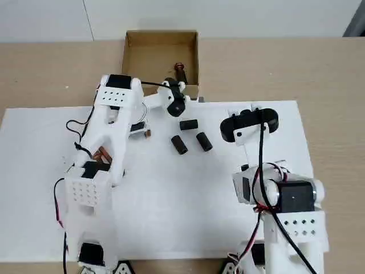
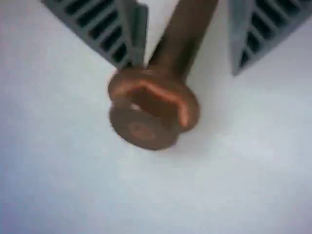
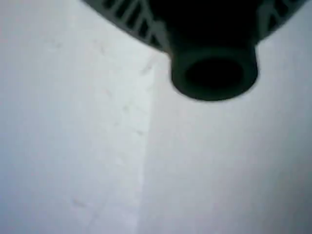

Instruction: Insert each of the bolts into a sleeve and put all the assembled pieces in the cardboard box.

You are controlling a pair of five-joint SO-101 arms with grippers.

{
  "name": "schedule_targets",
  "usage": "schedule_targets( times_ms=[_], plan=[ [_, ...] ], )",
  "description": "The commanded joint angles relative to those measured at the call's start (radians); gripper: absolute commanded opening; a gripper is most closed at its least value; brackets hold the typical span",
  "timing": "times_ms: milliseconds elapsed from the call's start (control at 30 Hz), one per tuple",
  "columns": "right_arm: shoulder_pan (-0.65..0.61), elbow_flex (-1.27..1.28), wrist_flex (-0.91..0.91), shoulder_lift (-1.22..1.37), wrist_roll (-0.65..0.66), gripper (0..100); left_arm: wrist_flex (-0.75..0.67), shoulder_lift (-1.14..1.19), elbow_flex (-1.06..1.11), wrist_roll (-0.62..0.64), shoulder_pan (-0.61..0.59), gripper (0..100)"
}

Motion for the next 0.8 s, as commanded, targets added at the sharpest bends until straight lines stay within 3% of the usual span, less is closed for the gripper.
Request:
schedule_targets(
  times_ms=[0,300,467,567,767],
  plan=[
    [-0.002,-0.006,-0.019,-0.010,-0.011,0.4,-0.017,0.012,-0.019,-0.006,0.009,12],
    [-0.002,-0.006,-0.019,-0.010,-0.011,0.4,-0.003,0.078,-0.019,-0.006,0.011,11],
    [-0.002,-0.006,-0.019,-0.010,-0.011,0.4,-0.002,0.075,-0.021,-0.006,0.032,0],
    [-0.002,-0.006,-0.018,-0.015,-0.011,0.4,-0.002,0.072,-0.025,-0.005,0.046,0],
    [-0.002,-0.011,-0.008,-0.021,-0.011,0.4,0.146,-0.038,-0.142,0.002,0.066,0]
  ],
)
